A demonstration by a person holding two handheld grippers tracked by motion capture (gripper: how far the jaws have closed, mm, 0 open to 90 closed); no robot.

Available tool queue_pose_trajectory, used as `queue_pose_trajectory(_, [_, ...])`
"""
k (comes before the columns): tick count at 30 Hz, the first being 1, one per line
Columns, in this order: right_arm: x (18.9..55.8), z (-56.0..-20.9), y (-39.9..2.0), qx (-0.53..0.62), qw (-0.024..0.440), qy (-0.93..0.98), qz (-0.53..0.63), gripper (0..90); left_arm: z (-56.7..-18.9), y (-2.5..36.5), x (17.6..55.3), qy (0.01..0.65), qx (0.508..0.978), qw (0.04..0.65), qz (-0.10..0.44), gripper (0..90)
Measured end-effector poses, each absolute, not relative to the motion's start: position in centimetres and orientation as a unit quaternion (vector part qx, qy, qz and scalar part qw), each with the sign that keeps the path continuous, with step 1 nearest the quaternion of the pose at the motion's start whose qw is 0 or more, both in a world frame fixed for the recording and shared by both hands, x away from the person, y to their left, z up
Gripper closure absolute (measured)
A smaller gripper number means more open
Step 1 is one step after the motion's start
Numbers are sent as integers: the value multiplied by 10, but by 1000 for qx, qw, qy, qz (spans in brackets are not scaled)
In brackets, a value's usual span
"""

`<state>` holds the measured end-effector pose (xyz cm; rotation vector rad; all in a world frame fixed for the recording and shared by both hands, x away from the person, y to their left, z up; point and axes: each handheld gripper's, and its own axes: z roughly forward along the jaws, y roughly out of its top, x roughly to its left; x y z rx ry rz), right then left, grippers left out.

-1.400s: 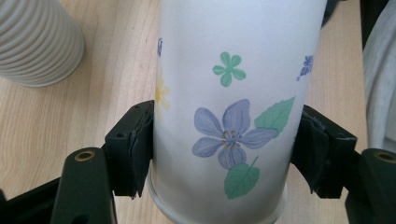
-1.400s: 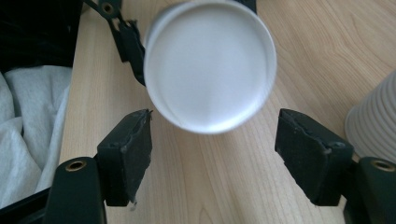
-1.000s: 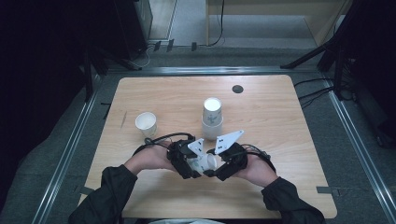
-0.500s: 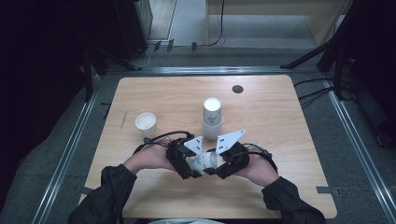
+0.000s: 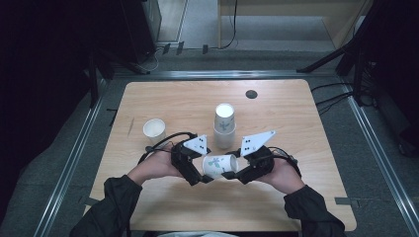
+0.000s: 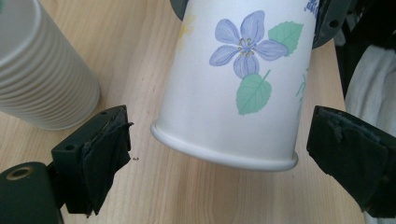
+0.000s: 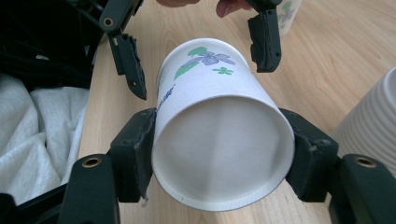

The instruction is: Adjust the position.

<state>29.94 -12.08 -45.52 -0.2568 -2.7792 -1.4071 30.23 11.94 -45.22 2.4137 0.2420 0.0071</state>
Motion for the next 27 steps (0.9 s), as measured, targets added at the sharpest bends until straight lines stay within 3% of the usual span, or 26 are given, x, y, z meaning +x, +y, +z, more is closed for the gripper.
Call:
queue_pose_trajectory(16, [304,-443,-119,-67,39,-869,-488,345,-453,129,291,140,891,433,6,65])
queue_pose_trajectory(21, [307,-438,-112,-59,58,-856,-511,345,-453,131,288,143,875,462,-10,134])
queue_pose_trajectory(27, [311,-436,-114,-58,75,-845,-526,345,-453,140,286,150,866,477,-13,148])
